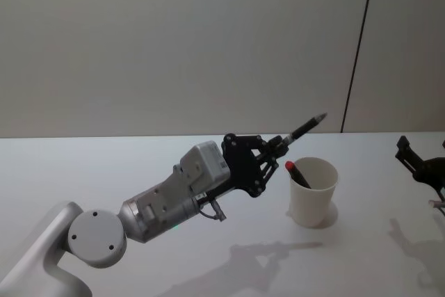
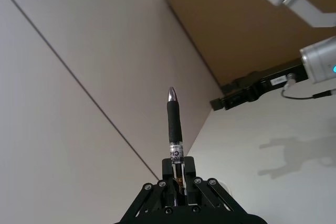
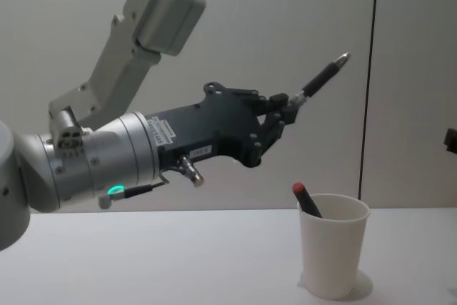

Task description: Place the pen into the pen holder.

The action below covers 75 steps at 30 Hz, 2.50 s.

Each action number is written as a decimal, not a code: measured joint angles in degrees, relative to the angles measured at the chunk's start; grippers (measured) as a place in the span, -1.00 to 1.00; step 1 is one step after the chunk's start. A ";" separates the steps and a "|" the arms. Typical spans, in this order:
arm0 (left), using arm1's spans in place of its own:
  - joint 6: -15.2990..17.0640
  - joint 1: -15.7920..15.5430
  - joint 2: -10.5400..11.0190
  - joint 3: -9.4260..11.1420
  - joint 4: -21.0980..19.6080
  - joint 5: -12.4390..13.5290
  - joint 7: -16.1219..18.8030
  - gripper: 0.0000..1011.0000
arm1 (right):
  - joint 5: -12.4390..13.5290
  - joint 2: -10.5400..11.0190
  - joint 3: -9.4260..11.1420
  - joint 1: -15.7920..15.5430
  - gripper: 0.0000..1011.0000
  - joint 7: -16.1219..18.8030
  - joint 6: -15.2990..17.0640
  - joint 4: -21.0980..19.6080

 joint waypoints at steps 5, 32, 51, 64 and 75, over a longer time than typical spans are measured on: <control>-1.25 -0.23 -0.03 0.33 0.02 -0.03 -2.21 -0.75 | 0.00 0.00 0.00 0.00 0.98 0.00 0.00 0.00; -3.35 -0.57 -0.12 0.90 -0.08 0.02 -5.93 -0.75 | 1.90 1.10 0.09 -1.77 0.98 9.71 -1.84 -2.36; -3.55 -0.63 -0.12 0.96 -0.09 0.02 -6.28 -0.75 | 7.71 3.37 0.36 -4.50 0.98 25.95 -2.05 -5.80; -3.58 -0.62 -0.12 0.96 -0.09 0.01 -6.36 -0.75 | 13.78 4.83 0.34 -5.09 0.98 37.76 -0.43 -6.20; -3.58 -0.62 -0.12 0.96 -0.08 0.02 -6.36 -0.75 | 20.60 5.37 -0.32 -4.51 0.98 47.69 2.64 -4.72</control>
